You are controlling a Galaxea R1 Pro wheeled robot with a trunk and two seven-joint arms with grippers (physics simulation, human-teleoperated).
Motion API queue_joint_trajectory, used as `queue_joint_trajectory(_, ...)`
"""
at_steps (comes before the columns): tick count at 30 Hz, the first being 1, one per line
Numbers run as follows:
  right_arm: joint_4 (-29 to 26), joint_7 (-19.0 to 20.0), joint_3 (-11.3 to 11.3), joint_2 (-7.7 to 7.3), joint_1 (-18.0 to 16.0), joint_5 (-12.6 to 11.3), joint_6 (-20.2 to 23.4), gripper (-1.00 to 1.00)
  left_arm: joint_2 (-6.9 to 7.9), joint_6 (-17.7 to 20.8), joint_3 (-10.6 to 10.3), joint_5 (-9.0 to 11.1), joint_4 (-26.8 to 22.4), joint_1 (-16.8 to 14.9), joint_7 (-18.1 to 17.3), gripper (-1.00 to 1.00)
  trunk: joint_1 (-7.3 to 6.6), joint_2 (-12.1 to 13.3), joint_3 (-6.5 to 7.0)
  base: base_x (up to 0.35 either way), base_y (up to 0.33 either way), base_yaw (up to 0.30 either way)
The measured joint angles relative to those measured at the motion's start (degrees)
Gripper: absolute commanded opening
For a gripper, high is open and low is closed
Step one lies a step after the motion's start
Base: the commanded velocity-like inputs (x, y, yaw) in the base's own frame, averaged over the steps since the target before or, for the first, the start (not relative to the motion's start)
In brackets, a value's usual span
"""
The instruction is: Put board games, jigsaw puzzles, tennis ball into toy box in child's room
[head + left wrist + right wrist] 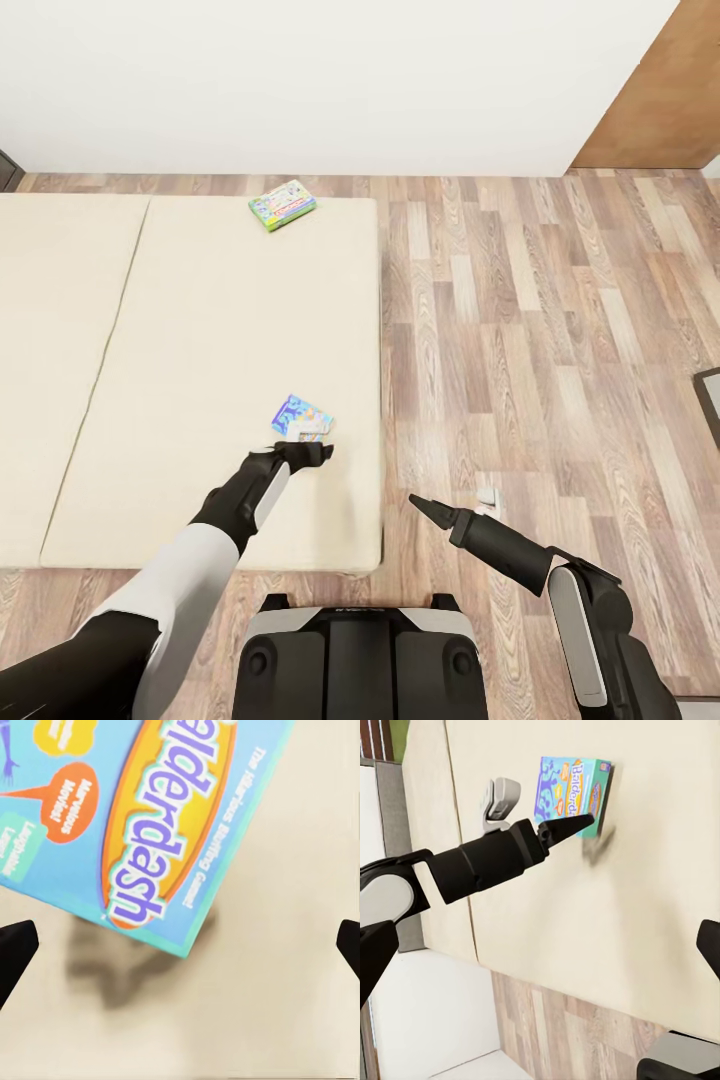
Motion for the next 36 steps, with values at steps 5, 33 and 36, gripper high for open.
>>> queue_joint_trajectory(5,0.0,0.0,0.0,0.00,0.0,0.0,0.0,1.00,0.12,1.1,0.2,0.0,0.0,0.0,0.0,1.00,0.00,0.0,0.00,0.000,0.000,0.000)
queue_joint_trajectory(33,0.0,0.0,0.0,0.11,0.0,0.1,-0.2,1.00,2.01,9.2,2.7,-0.1,-0.8,-1.4,0.5,1.00,0.00,0.0,0.00,0.000,0.000,0.000)
queue_joint_trajectory(36,0.0,-0.1,0.0,0.15,0.0,0.1,-0.2,1.00,2.51,9.9,2.9,-0.1,-0.9,-2.6,0.5,1.00,0.00,0.0,0.00,0.000,0.000,0.000)
